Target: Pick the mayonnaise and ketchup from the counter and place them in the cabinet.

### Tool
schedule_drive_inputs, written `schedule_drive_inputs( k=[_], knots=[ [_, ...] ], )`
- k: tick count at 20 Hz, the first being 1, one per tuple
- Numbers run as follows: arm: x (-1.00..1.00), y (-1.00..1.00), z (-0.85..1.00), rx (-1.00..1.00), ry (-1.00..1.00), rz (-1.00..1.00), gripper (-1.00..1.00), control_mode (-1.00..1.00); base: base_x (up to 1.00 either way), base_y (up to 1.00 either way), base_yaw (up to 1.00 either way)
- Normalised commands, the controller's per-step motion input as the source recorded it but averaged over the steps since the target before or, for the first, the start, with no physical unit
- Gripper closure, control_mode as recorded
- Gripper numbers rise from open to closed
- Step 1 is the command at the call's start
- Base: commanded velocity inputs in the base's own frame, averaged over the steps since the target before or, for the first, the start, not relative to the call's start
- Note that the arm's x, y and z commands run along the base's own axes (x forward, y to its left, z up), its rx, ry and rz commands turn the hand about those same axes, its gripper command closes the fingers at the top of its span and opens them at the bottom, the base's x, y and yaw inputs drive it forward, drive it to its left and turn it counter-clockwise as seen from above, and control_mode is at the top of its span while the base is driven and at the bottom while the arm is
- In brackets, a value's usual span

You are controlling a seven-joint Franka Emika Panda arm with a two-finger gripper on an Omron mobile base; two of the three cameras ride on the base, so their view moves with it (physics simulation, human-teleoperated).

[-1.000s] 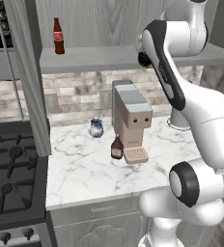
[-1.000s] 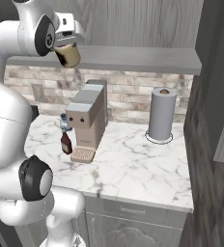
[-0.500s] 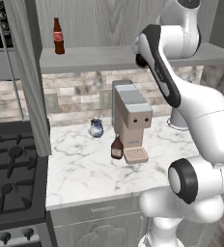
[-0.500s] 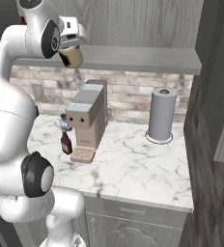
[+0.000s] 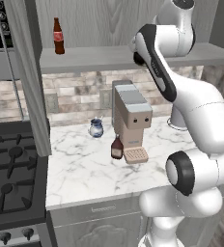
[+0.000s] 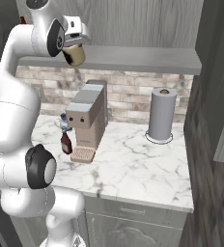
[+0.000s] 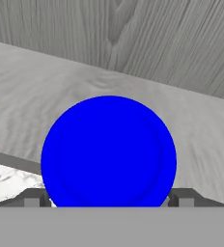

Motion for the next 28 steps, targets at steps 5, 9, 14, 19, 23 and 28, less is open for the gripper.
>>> schedule_drive_inputs(
  k=[5, 9, 14, 19, 23, 28],
  knots=[
    [0.34, -0.02, 0.00, 0.00, 0.00, 0.00, 1.00, -1.00, 0.00, 0.00, 0.00],
    [0.33, 0.00, -0.06, 0.00, 0.00, 0.00, 1.00, -1.00, 0.00, 0.00, 0.00],
    [0.29, 0.00, -0.20, 0.00, 0.00, 0.00, 1.00, -1.00, 0.00, 0.00, 0.00],
    [0.16, 0.00, -0.39, 0.00, 0.00, 0.00, 1.00, -1.00, 0.00, 0.00, 0.00],
    [0.07, 0.00, -0.43, 0.00, 0.00, 0.00, 1.00, -1.00, 0.00, 0.00, 0.00],
    [0.14, 0.00, -0.31, 0.00, 0.00, 0.00, 1.00, -1.00, 0.00, 0.00, 0.00]
  ],
)
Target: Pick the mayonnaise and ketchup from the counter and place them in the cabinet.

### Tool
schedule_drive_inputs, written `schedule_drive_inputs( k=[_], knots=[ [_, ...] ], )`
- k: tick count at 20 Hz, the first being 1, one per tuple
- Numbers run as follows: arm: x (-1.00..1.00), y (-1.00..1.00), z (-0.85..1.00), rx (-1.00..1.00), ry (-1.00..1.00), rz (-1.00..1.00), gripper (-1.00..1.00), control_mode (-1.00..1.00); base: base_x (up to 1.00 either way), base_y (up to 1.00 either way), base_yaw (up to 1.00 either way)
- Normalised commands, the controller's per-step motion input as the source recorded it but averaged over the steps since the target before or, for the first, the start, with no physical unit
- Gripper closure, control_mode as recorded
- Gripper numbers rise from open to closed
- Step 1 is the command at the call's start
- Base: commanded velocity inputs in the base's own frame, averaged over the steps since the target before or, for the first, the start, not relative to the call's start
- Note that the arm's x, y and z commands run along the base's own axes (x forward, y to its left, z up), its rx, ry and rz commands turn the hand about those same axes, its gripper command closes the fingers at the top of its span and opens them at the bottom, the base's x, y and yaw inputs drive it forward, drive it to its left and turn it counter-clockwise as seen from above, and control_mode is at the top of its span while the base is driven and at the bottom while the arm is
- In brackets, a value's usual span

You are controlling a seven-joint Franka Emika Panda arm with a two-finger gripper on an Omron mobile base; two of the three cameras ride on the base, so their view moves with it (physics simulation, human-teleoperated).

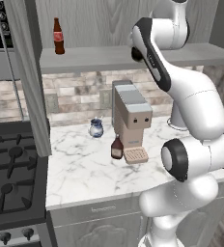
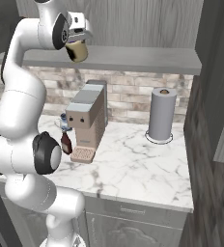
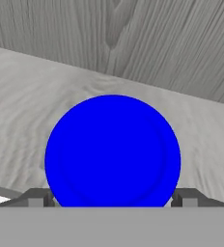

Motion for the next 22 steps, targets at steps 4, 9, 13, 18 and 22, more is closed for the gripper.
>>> schedule_drive_inputs(
  k=[4, 9, 13, 18, 22],
  knots=[
    [0.27, 0.00, -0.37, 0.00, 0.00, 0.00, -1.00, -1.00, 0.00, 0.00, 0.00],
    [0.12, 0.00, -0.53, 0.00, 0.00, 0.00, -1.00, -1.00, 0.00, 0.00, 0.00],
    [0.01, 0.00, -0.72, 0.00, 0.00, 0.00, -1.00, -1.00, 0.00, 0.00, 0.00],
    [0.00, 0.00, -0.77, 0.00, 0.00, 0.00, -1.00, -1.00, 0.00, 0.00, 0.00],
    [-0.13, 0.00, -0.26, 0.00, -0.04, 0.00, -1.00, -1.00, 0.00, 0.00, 0.00]
  ],
)
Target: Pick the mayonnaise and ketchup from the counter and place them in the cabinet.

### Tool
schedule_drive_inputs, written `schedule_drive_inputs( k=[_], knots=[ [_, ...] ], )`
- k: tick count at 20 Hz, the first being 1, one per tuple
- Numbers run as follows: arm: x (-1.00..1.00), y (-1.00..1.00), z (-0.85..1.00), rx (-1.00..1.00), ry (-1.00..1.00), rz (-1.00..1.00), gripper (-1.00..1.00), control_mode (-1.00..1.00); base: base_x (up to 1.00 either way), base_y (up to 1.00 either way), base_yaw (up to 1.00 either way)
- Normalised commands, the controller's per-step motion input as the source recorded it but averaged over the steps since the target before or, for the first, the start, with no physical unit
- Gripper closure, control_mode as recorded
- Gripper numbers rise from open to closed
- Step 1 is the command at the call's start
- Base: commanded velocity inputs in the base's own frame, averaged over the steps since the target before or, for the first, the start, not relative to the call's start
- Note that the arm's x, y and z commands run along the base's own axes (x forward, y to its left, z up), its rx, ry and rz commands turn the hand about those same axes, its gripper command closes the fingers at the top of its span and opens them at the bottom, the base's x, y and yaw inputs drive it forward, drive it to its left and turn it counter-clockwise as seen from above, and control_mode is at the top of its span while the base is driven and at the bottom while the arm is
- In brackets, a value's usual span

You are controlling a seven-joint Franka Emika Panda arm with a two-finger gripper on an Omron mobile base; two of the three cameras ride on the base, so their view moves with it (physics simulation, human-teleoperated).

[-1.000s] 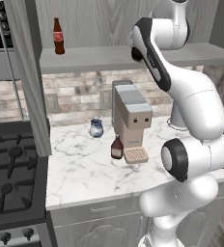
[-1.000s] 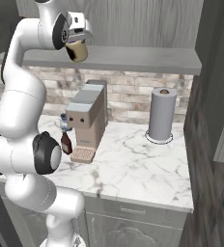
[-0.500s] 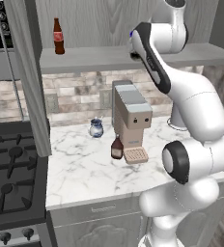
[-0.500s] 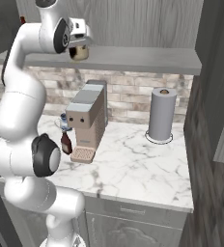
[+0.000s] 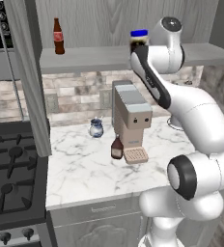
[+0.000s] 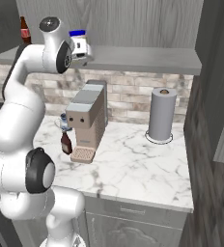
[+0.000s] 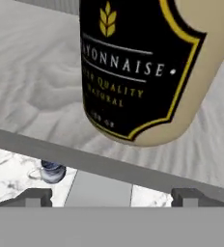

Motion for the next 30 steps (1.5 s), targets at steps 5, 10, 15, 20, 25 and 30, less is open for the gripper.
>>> schedule_drive_inputs(
  k=[5, 10, 15, 20, 25, 30],
  knots=[
    [-0.42, 0.00, 0.14, 0.00, -0.13, 0.00, -1.00, -1.00, 0.00, 0.00, 0.00],
    [-0.58, 0.00, 0.31, 0.00, -0.16, 0.00, -1.00, -1.00, 0.00, 0.00, 0.00],
    [-0.47, 0.01, 0.01, 0.00, -0.06, -0.01, -1.00, -1.00, 0.00, 0.00, 0.00],
    [-0.41, 0.07, -0.01, 0.02, -0.01, -0.02, -1.00, -1.00, 0.00, 0.00, 0.00],
    [-0.50, 0.17, -0.04, 0.04, 0.00, -0.02, -1.00, -1.00, 0.00, 0.00, 0.00],
    [-0.61, 0.26, -0.14, 0.07, 0.00, -0.02, -1.00, -1.00, 0.00, 0.00, 0.00]
  ],
)
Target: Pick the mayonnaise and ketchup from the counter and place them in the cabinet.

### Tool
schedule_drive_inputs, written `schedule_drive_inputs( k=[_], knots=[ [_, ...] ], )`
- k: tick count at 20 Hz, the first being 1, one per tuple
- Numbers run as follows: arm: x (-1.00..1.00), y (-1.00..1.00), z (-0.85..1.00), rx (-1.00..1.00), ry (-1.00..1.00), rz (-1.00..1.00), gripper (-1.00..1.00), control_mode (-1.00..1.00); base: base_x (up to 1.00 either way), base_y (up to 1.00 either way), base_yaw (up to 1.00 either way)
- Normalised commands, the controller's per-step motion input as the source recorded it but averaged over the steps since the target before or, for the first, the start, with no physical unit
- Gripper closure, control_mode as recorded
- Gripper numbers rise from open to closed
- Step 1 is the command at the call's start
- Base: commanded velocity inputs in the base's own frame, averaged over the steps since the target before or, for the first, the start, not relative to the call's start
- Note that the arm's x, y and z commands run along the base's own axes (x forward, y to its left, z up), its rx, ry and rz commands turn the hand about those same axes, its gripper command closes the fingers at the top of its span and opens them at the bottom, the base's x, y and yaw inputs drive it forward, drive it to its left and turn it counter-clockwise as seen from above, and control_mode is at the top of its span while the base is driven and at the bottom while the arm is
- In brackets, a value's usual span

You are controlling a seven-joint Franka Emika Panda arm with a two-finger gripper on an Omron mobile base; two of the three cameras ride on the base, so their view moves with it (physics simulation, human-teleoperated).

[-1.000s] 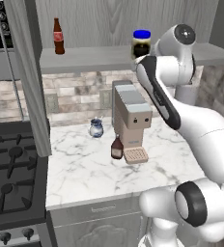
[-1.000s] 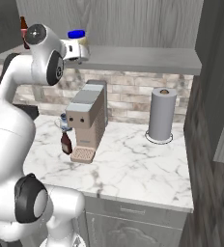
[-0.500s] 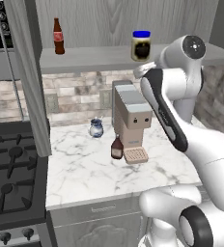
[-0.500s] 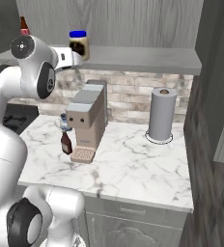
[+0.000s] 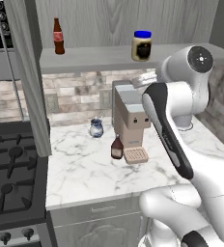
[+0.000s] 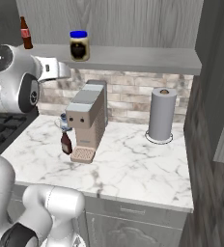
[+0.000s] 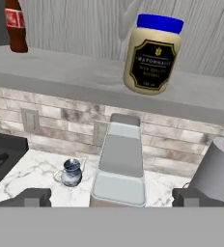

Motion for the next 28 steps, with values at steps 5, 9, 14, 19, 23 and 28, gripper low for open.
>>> schedule_drive_inputs(
  k=[5, 9, 14, 19, 23, 28],
  knots=[
    [-0.42, 0.28, -0.37, 0.04, 0.00, -0.04, -1.00, -1.00, 0.00, 0.00, 0.00],
    [-0.22, 0.17, -0.54, 0.02, 0.00, -0.02, -1.00, -1.00, 0.00, 0.00, 0.00],
    [-0.08, 0.16, -0.63, 0.00, 0.00, -0.02, -1.00, -1.00, 0.00, 0.00, 0.00],
    [0.00, 0.18, -0.51, 0.00, 0.00, -0.06, -1.00, -1.00, 0.00, 0.00, 0.00],
    [0.00, 0.17, -0.29, 0.00, 0.00, -0.08, -1.00, -1.00, 0.00, 0.00, 0.00],
    [0.00, 0.12, -0.19, 0.00, 0.00, -0.09, -1.00, -1.00, 0.00, 0.00, 0.00]
  ],
)
